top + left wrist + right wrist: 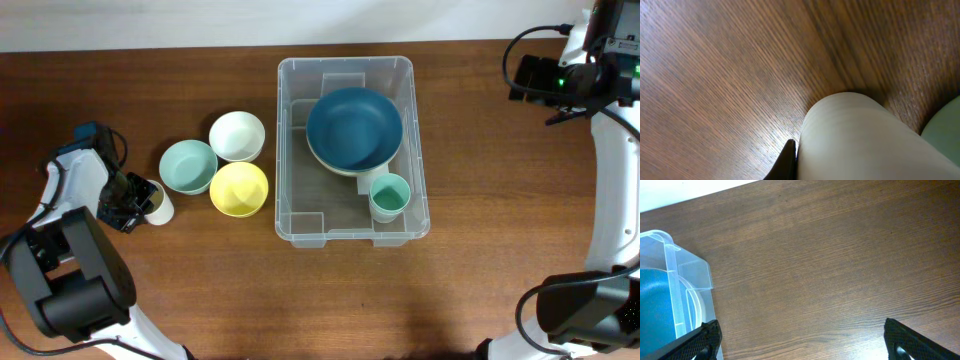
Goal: Pack container
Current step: 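Grasp the small cream cup with the left gripper, then carry the cream cup over the bin and lower it into the green cup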
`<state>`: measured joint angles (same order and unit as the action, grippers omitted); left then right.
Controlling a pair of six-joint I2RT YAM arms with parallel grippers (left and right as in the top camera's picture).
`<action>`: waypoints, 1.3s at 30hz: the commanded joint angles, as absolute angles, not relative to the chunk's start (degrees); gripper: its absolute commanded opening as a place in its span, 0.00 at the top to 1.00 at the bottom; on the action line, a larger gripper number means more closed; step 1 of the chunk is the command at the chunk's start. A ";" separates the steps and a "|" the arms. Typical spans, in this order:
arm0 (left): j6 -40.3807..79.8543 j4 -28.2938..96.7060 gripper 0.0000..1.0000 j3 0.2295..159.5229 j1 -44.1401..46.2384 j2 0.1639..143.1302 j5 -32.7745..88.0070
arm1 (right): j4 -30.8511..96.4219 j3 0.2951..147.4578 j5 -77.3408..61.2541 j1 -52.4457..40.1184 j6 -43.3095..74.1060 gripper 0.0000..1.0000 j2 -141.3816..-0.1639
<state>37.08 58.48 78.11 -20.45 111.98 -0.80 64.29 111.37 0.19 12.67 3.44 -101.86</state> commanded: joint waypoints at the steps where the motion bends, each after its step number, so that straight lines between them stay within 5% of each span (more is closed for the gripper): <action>1: 31.83 58.11 0.99 79.09 -20.91 111.46 -1.50 | 64.16 111.55 0.51 12.84 3.88 0.01 -101.62; 10: 22.00 59.05 0.99 92.79 -20.60 103.48 2.98 | 64.16 111.55 0.51 12.84 3.88 0.01 -101.62; 18: 16.78 58.24 0.99 107.61 -16.91 93.54 22.02 | 64.16 111.55 0.51 12.84 3.88 0.01 -101.62; 39: 9.26 56.95 0.99 108.05 24.51 98.17 15.14 | 64.16 111.55 0.51 12.84 3.88 0.01 -101.62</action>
<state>11.09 56.99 108.01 20.60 95.07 18.31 64.29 111.37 0.21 12.67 3.46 -101.86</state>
